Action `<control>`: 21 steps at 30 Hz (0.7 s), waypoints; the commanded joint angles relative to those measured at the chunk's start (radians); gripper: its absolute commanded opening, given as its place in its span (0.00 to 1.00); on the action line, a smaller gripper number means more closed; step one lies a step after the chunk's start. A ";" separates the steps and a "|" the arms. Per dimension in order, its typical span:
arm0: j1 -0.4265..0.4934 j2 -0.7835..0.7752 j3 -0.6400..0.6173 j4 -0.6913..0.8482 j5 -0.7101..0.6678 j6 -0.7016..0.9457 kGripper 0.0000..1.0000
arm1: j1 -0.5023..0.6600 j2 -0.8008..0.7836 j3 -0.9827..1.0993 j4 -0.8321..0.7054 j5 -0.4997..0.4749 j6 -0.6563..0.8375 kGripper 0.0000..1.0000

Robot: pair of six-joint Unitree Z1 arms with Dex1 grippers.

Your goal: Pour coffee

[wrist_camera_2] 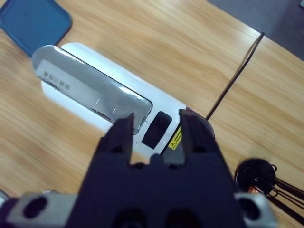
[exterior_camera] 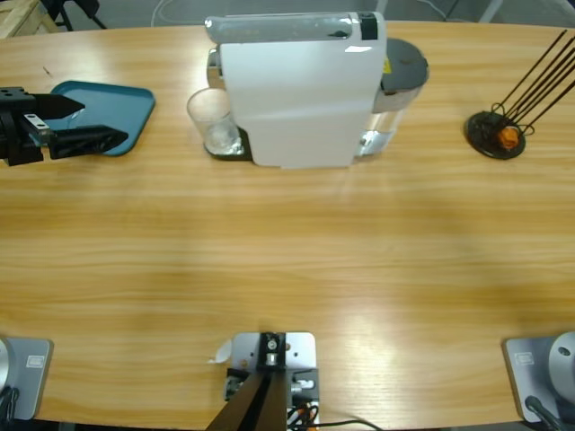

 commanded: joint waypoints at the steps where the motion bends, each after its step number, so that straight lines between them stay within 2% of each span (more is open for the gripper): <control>1: -0.011 0.034 0.030 -0.011 -0.001 0.003 1.00 | 0.014 -0.012 0.036 0.039 -0.013 0.037 1.00; 21: -0.011 0.048 0.032 -0.046 -0.004 0.004 1.00 | 0.015 -0.003 0.055 0.053 -0.004 0.061 1.00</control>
